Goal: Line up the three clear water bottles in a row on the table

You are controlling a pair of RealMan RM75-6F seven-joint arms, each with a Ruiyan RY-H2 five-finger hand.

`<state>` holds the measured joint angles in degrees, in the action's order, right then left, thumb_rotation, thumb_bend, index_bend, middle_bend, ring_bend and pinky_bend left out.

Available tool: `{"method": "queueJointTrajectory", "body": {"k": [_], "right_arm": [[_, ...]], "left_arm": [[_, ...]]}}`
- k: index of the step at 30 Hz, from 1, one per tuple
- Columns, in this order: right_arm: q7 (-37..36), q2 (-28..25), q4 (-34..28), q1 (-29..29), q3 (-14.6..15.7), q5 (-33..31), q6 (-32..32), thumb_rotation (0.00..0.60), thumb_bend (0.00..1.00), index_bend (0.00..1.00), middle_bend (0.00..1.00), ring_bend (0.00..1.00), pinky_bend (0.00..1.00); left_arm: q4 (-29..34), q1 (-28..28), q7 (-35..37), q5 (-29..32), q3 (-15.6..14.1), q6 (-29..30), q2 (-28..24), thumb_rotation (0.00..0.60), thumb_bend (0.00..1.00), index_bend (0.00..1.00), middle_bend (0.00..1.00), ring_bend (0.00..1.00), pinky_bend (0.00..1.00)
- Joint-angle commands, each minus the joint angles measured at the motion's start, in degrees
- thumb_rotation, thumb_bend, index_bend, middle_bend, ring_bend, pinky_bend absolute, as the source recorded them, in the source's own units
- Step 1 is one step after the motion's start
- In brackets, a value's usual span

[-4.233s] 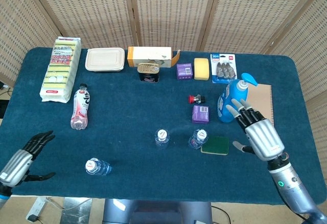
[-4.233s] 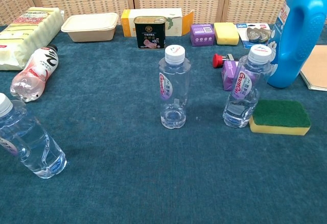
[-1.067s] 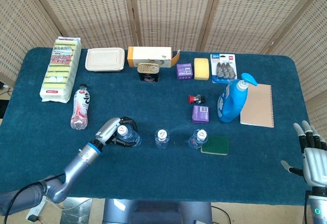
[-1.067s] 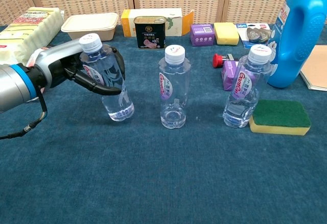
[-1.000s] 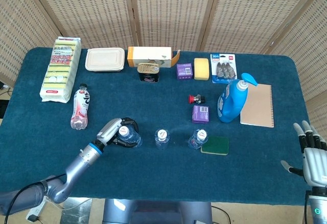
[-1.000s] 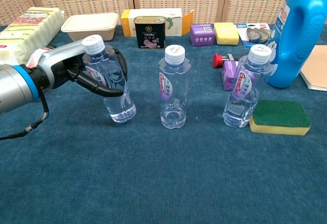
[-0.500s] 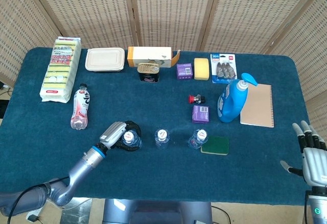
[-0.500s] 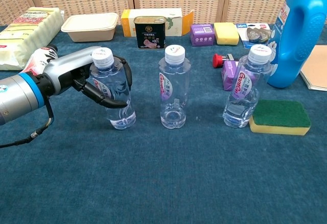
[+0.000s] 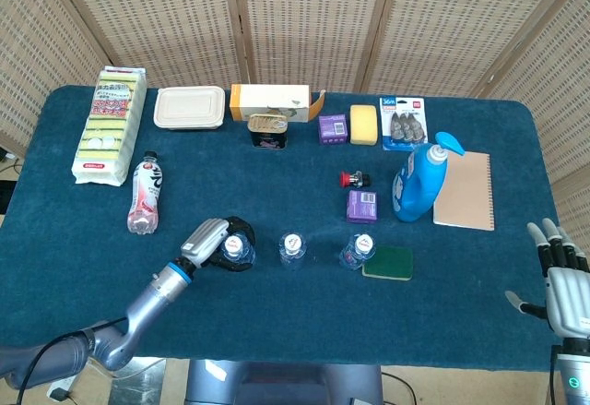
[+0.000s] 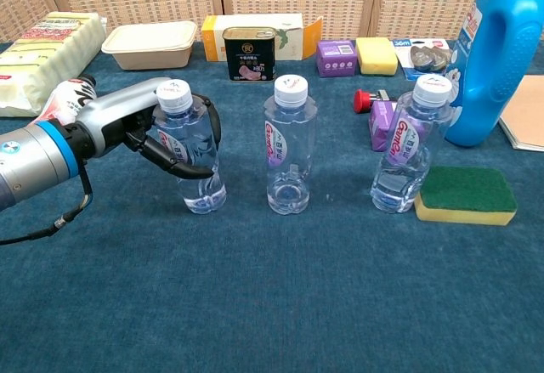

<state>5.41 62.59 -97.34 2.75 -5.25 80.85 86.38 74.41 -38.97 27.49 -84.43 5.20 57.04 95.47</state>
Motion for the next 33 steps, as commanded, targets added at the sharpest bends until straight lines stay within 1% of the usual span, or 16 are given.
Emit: {"method": "queueJointTrajectory", "body": {"k": [1, 5, 8, 11, 12, 13, 14, 16, 18, 20, 22, 24, 28, 30, 33], "right_arm": [[-0.2, -0.1, 0.0, 0.0, 0.0, 0.0, -0.1, 0.6, 0.0, 0.05, 0.0, 0.0, 0.12], [-0.7, -0.3, 0.0, -0.1, -0.1, 0.0, -0.1, 0.6, 0.0, 0.05, 0.0, 0.0, 0.12], [-0.8, -0.4, -0.1, -0.2, -0.1, 0.1, -0.1, 0.6, 0.0, 0.05, 0.0, 0.0, 0.12], [-0.9, -0.4, -0.1, -0.2, -0.1, 0.2, -0.1, 0.6, 0.0, 0.05, 0.0, 0.0, 0.12], [-1.0, -0.5, -0.1, -0.2, -0.1, 0.2, -0.2, 0.6, 0.0, 0.05, 0.0, 0.0, 0.12], [-1.0, -0.5, -0.2, -0.2, -0.1, 0.2, -0.3, 0.6, 0.0, 0.05, 0.0, 0.0, 0.12], [-1.1, -0.5, -0.2, -0.2, 0.0, 0.2, -0.3, 0.6, 0.0, 0.05, 0.0, 0.0, 0.12], [-1.4, -0.6, -0.3, -0.2, -0.1, 0.2, -0.4, 0.6, 0.0, 0.05, 0.0, 0.0, 0.12], [-1.5, -0.7, -0.3, -0.2, -0.1, 0.1, -0.5, 0.6, 0.0, 0.05, 0.0, 0.0, 0.12], [-1.5, -0.7, -0.3, -0.2, -0.1, 0.2, -0.5, 0.6, 0.0, 0.05, 0.0, 0.0, 0.12], [-1.5, -0.7, -0.4, -0.2, -0.1, 0.2, -0.6, 0.6, 0.0, 0.05, 0.0, 0.0, 0.12], [-1.4, -0.7, -0.4, -0.2, 0.0, 0.3, -0.7, 0.6, 0.0, 0.05, 0.0, 0.0, 0.12], [-1.4, -0.8, -0.5, -0.2, 0.0, 0.4, -0.6, 0.6, 0.0, 0.05, 0.0, 0.0, 0.12], [-1.4, -0.8, -0.6, -0.3, 0.0, 0.4, -0.6, 0.6, 0.0, 0.05, 0.0, 0.0, 0.12], [-1.4, -1.0, -0.9, -0.3, 0.2, 0.7, -0.7, 0.6, 0.0, 0.05, 0.0, 0.0, 0.12]], "left_arm": [[-0.4, 0.0, -0.9, 0.3, 0.2, 0.2, 0.2, 0.6, 0.19, 0.5, 0.51, 0.34, 0.44], [0.6, -0.5, -1.1, 1.1, 0.0, -1.7, -0.6, 0.6, 0.19, 0.5, 0.51, 0.34, 0.44], [0.9, -0.6, -1.6, 1.3, 0.1, -1.9, -0.7, 0.6, 0.19, 0.5, 0.51, 0.34, 0.44], [1.8, -0.8, -1.0, 1.1, -0.4, -2.7, -1.3, 0.6, 0.19, 0.49, 0.49, 0.29, 0.41], [2.0, -0.9, -0.6, 1.0, -0.4, -2.9, -1.5, 0.6, 0.19, 0.48, 0.46, 0.25, 0.39], [2.1, -0.9, -0.3, 0.9, -0.4, -2.9, -1.7, 0.6, 0.19, 0.45, 0.39, 0.2, 0.37], [2.0, -1.0, -0.2, 0.7, -0.5, -2.9, -1.8, 0.6, 0.19, 0.43, 0.36, 0.18, 0.36], [1.6, -1.0, -0.1, 0.3, -0.6, -2.6, -1.9, 0.6, 0.19, 0.36, 0.23, 0.09, 0.31], [1.6, -1.1, 0.4, -0.1, -0.9, -2.7, -2.2, 0.6, 0.19, 0.3, 0.14, 0.03, 0.28], [1.7, -1.3, 1.0, -0.5, -1.3, -3.2, -2.7, 0.6, 0.19, 0.24, 0.07, 0.0, 0.26], [1.9, -1.4, 1.4, -0.6, -1.5, -3.5, -3.1, 0.6, 0.19, 0.18, 0.02, 0.0, 0.24], [2.2, -1.5, 1.7, -0.7, -1.6, -3.6, -3.5, 0.6, 0.19, 0.13, 0.0, 0.0, 0.22], [3.3, -1.4, 3.4, -1.4, -1.7, -3.0, -4.8, 0.6, 0.19, 0.02, 0.0, 0.0, 0.18], [4.2, -1.2, 4.1, -1.9, -1.9, -2.4, -5.9, 0.6, 0.18, 0.0, 0.0, 0.0, 0.17], [7.5, 0.4, 4.7, -3.4, -2.2, 1.3, -9.9, 0.6, 0.16, 0.0, 0.0, 0.0, 0.14]]}}
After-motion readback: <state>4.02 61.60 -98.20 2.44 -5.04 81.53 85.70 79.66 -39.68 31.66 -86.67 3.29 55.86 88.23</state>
